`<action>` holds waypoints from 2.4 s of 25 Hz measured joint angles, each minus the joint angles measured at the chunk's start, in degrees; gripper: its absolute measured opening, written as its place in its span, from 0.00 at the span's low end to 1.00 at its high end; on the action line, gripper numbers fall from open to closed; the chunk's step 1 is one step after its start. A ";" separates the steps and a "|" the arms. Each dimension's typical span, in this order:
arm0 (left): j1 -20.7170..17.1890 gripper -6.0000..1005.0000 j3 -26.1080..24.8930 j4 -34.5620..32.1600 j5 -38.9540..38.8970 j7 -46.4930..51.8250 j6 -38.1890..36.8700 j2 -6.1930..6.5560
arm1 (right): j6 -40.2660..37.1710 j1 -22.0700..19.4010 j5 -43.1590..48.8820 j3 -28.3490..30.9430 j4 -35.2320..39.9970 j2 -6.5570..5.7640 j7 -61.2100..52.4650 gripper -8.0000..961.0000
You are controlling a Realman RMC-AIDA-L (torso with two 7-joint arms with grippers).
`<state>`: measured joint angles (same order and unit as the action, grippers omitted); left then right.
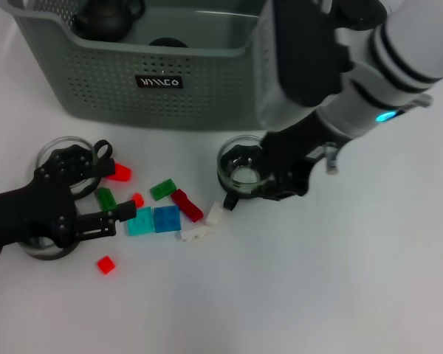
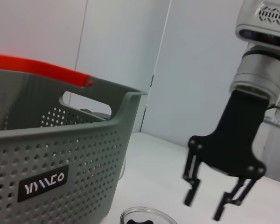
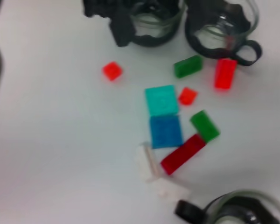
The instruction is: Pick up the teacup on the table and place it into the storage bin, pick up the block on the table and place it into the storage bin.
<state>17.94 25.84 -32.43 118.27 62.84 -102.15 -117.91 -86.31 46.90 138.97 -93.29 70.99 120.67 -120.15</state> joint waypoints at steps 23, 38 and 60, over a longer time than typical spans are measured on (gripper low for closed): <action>-0.01 0.83 0.00 0.08 0.03 0.00 0.56 -0.07 | 7.68 1.80 -0.76 -6.59 -13.03 -0.15 -0.81 0.39; -0.02 0.82 0.00 0.09 0.03 0.00 0.55 -0.13 | 7.97 1.80 -1.83 -5.34 -14.56 -0.27 -0.16 0.28; 0.33 0.82 0.00 0.09 -0.15 0.01 0.52 -0.14 | -1.29 -0.69 -30.48 38.98 -3.33 -0.54 7.71 0.09</action>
<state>18.27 25.85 -32.34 118.12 62.85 -101.63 -118.05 -87.60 46.21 108.50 -54.31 67.66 120.13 -112.43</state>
